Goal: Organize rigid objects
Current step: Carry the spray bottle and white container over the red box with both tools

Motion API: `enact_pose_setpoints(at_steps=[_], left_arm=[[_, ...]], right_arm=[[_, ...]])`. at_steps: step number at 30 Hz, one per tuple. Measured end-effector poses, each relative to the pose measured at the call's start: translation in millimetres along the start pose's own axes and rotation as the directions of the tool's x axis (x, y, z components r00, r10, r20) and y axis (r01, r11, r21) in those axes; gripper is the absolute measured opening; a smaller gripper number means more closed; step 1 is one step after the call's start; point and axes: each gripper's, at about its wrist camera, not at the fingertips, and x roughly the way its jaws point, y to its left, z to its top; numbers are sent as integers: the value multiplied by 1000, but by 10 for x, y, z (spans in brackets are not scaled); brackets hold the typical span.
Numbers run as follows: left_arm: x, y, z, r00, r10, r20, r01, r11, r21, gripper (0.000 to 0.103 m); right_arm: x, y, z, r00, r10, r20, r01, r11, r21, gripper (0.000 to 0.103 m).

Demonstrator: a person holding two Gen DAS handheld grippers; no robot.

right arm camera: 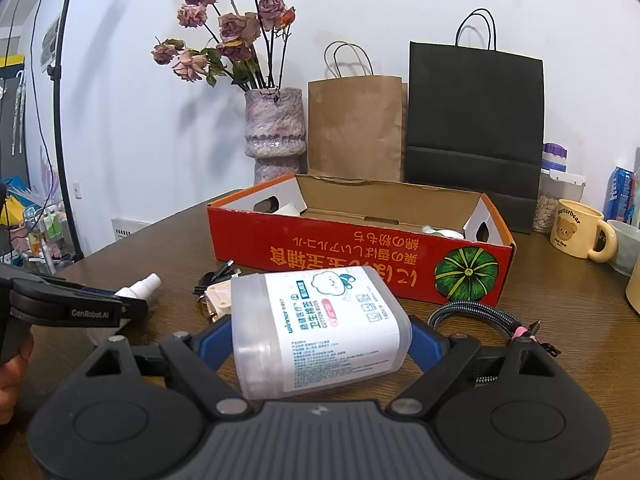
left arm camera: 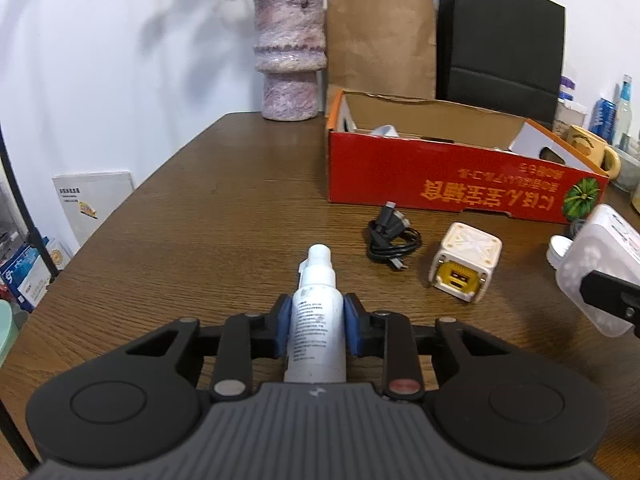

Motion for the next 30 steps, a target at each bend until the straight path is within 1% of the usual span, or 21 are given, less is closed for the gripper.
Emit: enact_pose_setpoints(at_steps=[4,18,23,30], left_arm=[[-28,-56,-16,1000,-12,7,12,1000,14,29],[-179,-145,-14,998,-20,60,20,1000,1,29],[-241,-194,18,997,-32,76,32,999,-4,28],[-281,-292,110,995,-49,83,49,999,-1,28]], right_arm=[[-18,-1,-6,1000,0,2,0,1000,2,88],[-41,-4,-11,1000,0,9,0,1000,4,88],[-42,-8,2,1000,0,9,0,1000,6,88],[-73,-28,103,999,-11,31,11,1000,12,88]])
